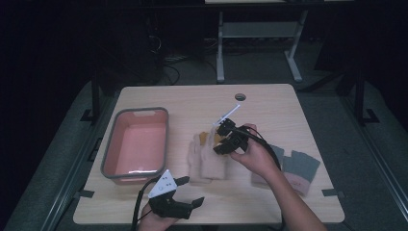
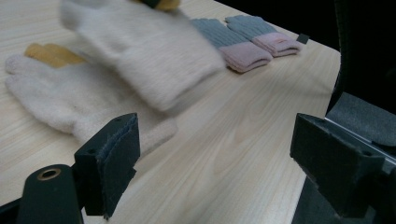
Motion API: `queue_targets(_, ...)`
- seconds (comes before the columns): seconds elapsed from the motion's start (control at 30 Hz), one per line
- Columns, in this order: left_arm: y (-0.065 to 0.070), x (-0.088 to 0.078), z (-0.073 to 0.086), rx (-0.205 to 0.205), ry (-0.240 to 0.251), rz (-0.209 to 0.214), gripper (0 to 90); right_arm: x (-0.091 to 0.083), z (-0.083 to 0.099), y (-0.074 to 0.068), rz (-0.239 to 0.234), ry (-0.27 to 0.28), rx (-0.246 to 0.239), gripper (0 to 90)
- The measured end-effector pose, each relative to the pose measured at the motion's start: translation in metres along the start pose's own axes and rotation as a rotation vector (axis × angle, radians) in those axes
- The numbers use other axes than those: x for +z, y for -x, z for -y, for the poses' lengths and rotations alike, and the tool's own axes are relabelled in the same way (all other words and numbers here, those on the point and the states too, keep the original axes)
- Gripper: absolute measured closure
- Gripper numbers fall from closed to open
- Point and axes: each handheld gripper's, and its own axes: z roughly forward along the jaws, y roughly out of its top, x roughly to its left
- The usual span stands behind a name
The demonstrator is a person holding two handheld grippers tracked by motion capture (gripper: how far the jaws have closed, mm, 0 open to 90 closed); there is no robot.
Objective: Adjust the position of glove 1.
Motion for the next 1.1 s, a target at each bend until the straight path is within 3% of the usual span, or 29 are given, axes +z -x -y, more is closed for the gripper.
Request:
queue_targets(0.13, 0.000, -0.001, 0.000, 0.020, -0.009, -0.001, 15.8, 0.013, -0.015, -0.007, -0.012, -0.001, -0.024, 64.2)
queue_targets(0.3, -0.001, -0.002, 0.000, 0.010, 0.004, -0.001, 15.8, 0.030, -0.028, -0.013, -0.034, -0.011, -0.051, 64.2)
queue_targets(0.63, 0.000, -0.002, 0.000, 0.010, 0.003, -0.002, 15.8, 0.064, -0.026, -0.009, -0.062, -0.082, -0.041, 62.2)
queue_targets(0.77, -0.002, -0.002, -0.001, 0.008, 0.004, -0.011, 15.8, 0.068, -0.024, -0.006, -0.076, -0.085, -0.028, 56.2)
queue_targets(0.8, -0.002, -0.002, -0.001, 0.004, 0.007, -0.010, 15.7, 0.067, -0.024, -0.006, -0.081, -0.076, -0.022, 50.9)
queue_targets(0.97, -0.002, -0.002, -0.001, 0.008, 0.002, -0.012, 15.8, 0.064, -0.034, -0.012, -0.045, -0.021, -0.059, 40.2)
queue_targets(1.1, -0.002, -0.002, -0.001, 0.007, 0.003, -0.011, 15.7, 0.072, -0.040, -0.019, -0.022, -0.026, -0.083, 38.5)
